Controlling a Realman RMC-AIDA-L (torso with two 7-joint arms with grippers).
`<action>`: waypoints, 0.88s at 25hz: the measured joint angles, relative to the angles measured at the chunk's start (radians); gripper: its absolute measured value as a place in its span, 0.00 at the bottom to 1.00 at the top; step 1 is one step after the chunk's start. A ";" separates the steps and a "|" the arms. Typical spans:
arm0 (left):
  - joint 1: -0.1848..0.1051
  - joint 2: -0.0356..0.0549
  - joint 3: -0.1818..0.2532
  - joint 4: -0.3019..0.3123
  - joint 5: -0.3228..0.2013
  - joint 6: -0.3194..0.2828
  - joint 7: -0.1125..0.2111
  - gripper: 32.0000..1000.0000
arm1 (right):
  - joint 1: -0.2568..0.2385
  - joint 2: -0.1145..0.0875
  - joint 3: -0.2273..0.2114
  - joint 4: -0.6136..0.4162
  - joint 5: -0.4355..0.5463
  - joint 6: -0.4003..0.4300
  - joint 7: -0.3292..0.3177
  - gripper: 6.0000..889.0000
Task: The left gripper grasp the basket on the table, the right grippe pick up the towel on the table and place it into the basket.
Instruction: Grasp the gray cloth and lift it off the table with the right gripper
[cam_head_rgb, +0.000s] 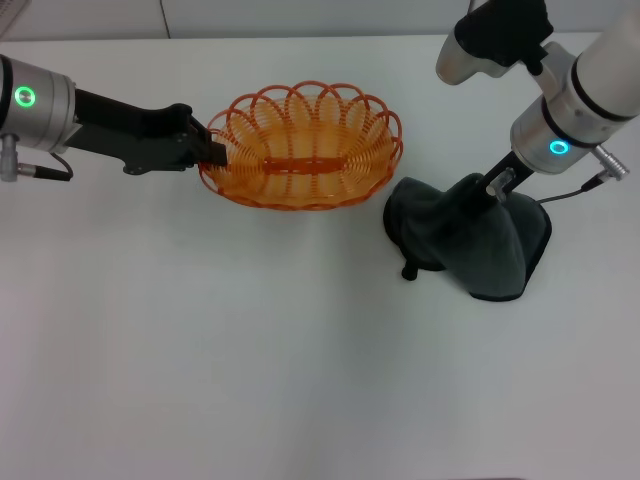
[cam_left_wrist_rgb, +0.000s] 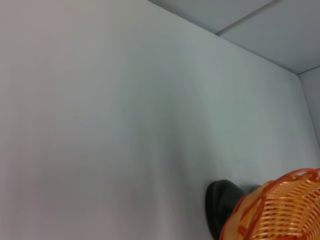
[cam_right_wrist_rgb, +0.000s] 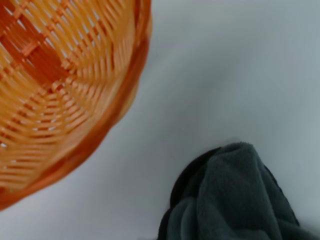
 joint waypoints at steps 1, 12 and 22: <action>0.000 0.0000 0.000 0.000 0.000 0.000 0.000 0.06 | 0.000 0.000 0.000 0.000 0.000 0.000 0.000 0.96; 0.000 0.0000 0.000 0.000 0.000 -0.001 0.000 0.06 | 0.001 0.000 0.000 0.000 0.001 0.000 0.000 0.90; 0.002 0.0000 0.000 0.000 0.000 -0.006 0.000 0.06 | -0.004 -0.004 0.026 -0.002 0.008 0.010 -0.004 0.64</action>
